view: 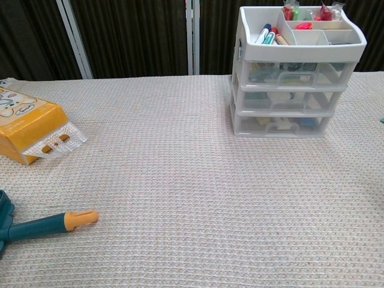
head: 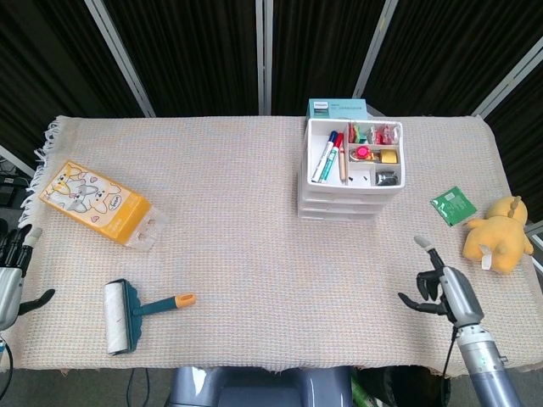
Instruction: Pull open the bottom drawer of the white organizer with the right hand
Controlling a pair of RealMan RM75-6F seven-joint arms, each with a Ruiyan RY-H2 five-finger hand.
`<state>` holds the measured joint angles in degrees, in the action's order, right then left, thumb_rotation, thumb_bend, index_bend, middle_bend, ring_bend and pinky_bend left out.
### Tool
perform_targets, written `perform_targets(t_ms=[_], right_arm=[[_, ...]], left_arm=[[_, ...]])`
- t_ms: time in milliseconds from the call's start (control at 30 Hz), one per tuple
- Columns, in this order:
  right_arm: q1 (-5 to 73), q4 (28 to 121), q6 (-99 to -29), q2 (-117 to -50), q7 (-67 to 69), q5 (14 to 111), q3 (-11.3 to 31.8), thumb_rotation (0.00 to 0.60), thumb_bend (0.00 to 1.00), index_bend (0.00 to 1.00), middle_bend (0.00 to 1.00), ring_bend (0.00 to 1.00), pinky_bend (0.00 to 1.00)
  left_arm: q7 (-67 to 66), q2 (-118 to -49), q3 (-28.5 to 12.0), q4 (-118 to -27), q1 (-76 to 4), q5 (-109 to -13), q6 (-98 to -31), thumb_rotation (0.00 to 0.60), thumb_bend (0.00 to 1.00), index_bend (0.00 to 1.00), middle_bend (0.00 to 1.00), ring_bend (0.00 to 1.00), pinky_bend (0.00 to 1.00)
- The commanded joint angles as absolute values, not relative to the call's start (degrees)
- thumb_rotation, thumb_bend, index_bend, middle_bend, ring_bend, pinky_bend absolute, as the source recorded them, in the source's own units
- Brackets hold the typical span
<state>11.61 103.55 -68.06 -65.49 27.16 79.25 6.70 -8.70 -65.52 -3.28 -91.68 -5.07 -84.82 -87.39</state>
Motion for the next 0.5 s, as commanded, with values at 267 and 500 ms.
perform_targets(t_ms=[267, 500], right_arm=[[23.46, 105.11, -49.48, -67.42, 37.41, 61.87, 13.40, 0.600, 0.14, 0.14, 0.84, 0.84, 0.75], [27.93, 101.44, -43.28, -72.16, 36.37, 51.91, 15.37, 0.600, 0.14, 0.16, 0.84, 0.84, 0.75]], left_arm=[[-7.87, -66.04, -4.15, -90.11, -4.41, -84.97, -89.31, 0.600, 0.12, 0.00, 0.00, 0.00, 0.00], [-6.85, -66.09, -4.51, -89.63, -4.14, -85.04, -90.08, 0.600, 0.12, 0.00, 0.00, 0.00, 0.00]])
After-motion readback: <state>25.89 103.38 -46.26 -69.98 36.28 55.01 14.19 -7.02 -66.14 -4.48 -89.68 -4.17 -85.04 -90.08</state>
